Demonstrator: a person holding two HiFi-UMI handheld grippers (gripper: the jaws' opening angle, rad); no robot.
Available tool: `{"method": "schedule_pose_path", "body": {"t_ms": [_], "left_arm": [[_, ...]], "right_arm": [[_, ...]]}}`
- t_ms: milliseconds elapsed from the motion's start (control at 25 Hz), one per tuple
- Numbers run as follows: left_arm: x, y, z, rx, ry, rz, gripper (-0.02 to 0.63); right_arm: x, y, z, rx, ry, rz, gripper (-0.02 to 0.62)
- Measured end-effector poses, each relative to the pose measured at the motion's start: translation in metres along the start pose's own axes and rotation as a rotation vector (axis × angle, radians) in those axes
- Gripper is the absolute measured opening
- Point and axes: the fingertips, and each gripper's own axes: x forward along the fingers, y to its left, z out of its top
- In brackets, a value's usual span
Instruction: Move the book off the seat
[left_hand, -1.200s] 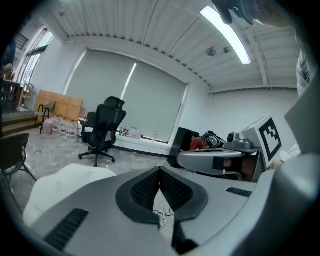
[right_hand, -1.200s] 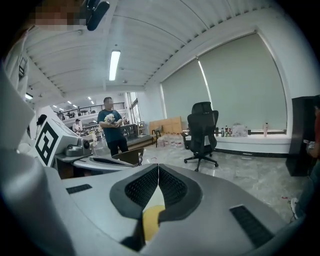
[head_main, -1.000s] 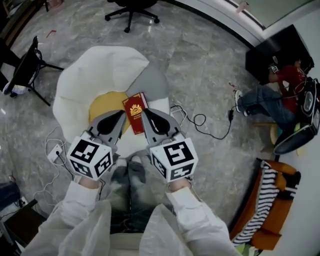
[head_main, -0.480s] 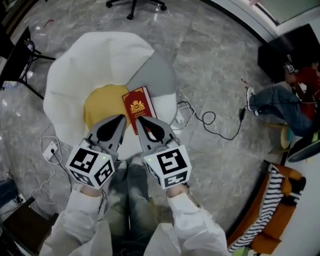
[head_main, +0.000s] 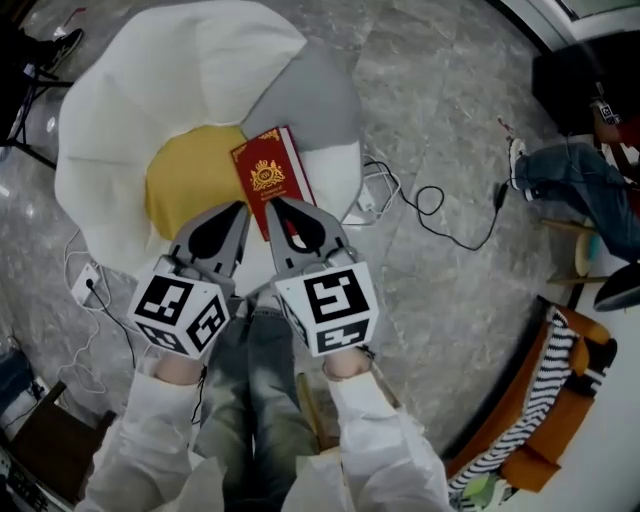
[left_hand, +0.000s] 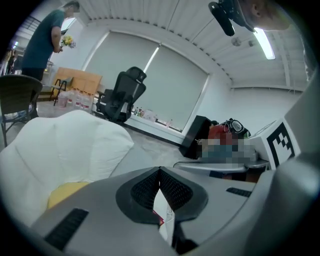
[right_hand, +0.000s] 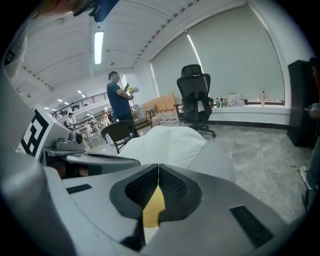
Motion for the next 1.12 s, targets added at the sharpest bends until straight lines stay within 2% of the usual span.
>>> {"method": "schedule_pose_path", "body": {"t_ms": [160, 440, 560, 720, 1000, 1120], "left_arm": [[0.020, 0.006, -0.024, -0.032, 0.023, -0.011, 0.005], [0.051, 0.021, -0.053, -0.091, 0.035, -0.029, 0.005], [0.063, 0.023, -0.066, -0.127, 0.039, -0.060, 0.005], [0.075, 0.031, -0.084, -0.102, 0.056, -0.061, 0.005], [0.090, 0.048, -0.113, -0.052, 0.083, -0.056, 0.005], [0.094, 0.053, -0.125, -0.067, 0.091, -0.047, 0.005]], "right_arm": [[0.014, -0.010, -0.021, -0.012, -0.002, 0.019, 0.012], [0.039, -0.040, -0.053, -0.001, 0.035, -0.020, 0.012], [0.050, -0.046, -0.064, -0.007, 0.032, 0.002, 0.012], [0.064, -0.050, -0.083, -0.023, 0.060, 0.037, 0.012], [0.084, -0.071, -0.121, -0.014, 0.097, 0.013, 0.014], [0.089, -0.076, -0.137, -0.010, 0.115, 0.017, 0.014]]}}
